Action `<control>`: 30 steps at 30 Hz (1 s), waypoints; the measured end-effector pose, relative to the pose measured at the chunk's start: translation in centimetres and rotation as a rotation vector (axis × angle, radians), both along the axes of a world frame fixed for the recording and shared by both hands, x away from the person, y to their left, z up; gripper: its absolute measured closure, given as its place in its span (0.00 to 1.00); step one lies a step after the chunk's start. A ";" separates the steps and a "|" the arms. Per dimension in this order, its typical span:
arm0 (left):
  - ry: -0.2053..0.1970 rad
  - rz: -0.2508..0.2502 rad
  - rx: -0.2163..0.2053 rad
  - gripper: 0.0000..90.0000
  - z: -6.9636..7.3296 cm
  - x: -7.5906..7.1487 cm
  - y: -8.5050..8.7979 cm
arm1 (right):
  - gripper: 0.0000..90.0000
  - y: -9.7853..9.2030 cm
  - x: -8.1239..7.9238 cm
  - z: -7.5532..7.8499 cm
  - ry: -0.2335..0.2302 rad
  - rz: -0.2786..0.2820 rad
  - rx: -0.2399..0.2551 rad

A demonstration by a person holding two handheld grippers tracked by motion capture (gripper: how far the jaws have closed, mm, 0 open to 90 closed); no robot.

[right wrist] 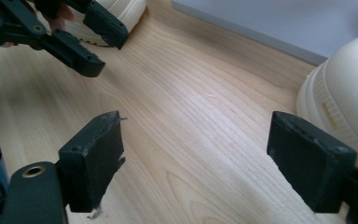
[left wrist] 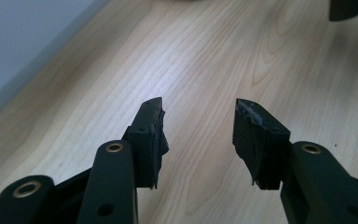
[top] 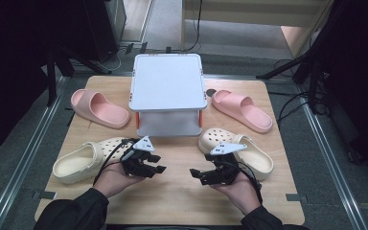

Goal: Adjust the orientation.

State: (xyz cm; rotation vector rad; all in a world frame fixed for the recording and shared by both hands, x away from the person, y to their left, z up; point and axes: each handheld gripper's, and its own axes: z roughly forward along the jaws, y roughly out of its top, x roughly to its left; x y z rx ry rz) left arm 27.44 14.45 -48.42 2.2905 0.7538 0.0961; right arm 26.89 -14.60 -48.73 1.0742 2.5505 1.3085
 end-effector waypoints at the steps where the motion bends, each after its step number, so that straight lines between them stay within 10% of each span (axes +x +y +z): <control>1: 0.000 0.002 -0.008 0.57 0.1 0.1 0.0 | 0.25 -0.1 0.0 0.1 -0.003 -0.006 0.009; 7: 0.074 0.047 -0.032 0.72 0.8 1.0 0.8 | 0.50 -0.9 -0.1 0.3 0.013 0.032 0.013; 18: 0.037 0.079 -0.120 0.64 2.0 1.0 2.6 | 0.53 0.0 -0.5 0.8 -0.014 0.099 0.028; 30: 0.020 0.112 -0.052 0.71 2.3 0.5 4.0 | 0.49 0.5 0.4 0.7 -0.012 0.133 -0.002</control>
